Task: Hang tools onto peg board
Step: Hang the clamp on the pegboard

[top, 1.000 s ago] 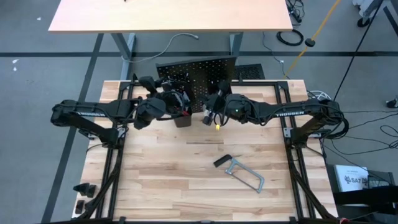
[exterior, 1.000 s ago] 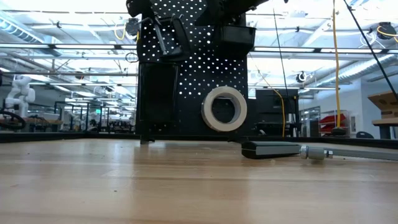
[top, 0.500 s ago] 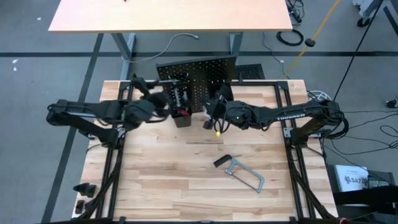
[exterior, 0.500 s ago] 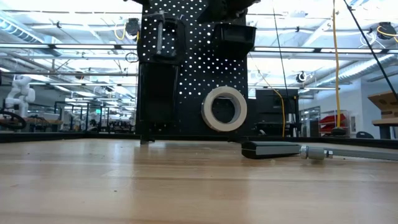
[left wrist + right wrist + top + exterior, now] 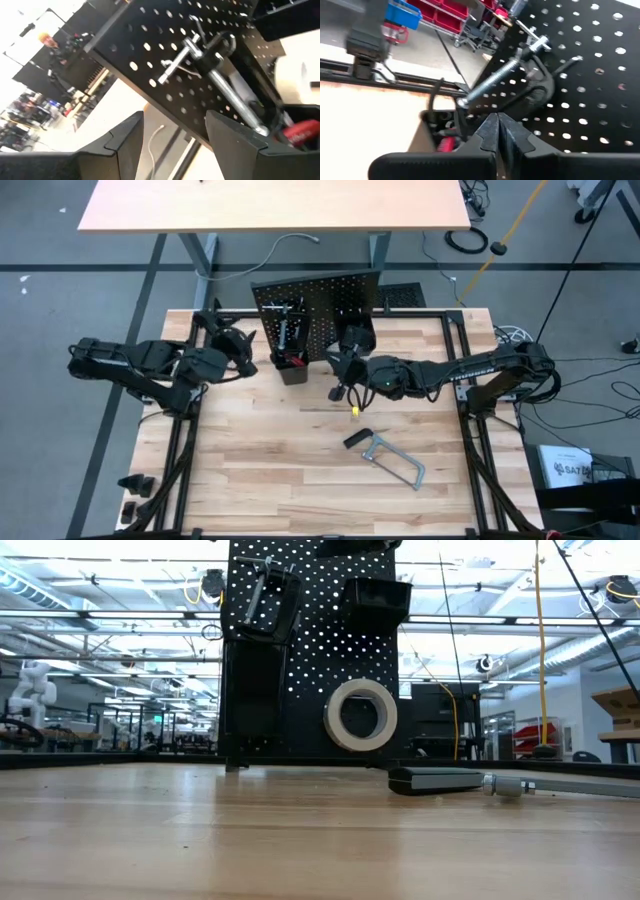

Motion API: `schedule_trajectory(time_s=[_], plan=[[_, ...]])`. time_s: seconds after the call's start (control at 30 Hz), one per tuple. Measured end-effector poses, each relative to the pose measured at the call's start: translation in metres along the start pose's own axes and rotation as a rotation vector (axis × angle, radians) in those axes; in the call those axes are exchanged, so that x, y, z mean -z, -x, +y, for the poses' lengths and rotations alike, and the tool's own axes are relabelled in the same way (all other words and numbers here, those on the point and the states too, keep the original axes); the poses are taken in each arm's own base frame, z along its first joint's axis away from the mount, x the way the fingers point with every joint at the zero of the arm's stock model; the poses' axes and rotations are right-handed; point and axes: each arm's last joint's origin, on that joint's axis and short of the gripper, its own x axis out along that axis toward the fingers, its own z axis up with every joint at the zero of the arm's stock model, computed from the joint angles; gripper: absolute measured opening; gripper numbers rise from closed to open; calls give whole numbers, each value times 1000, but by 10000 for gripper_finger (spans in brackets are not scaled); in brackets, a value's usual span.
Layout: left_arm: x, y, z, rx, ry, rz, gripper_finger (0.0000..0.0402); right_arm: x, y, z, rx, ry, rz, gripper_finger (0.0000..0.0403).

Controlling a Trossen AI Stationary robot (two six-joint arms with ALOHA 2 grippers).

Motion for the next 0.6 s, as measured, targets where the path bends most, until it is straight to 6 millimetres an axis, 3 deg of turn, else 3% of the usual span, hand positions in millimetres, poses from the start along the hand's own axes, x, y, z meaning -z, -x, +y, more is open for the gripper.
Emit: schedule_trajectory(time_s=[0.3,0.43,0.6], plan=[[15,12,-14,165,106,53,217,11,34,43,-189,-20,159,0],[26,16,-34,204,136,34,217,17,57,63,-266,-61,240,0],[45,7,-62,178,171,7,217,14,84,83,-344,-119,251,0]])
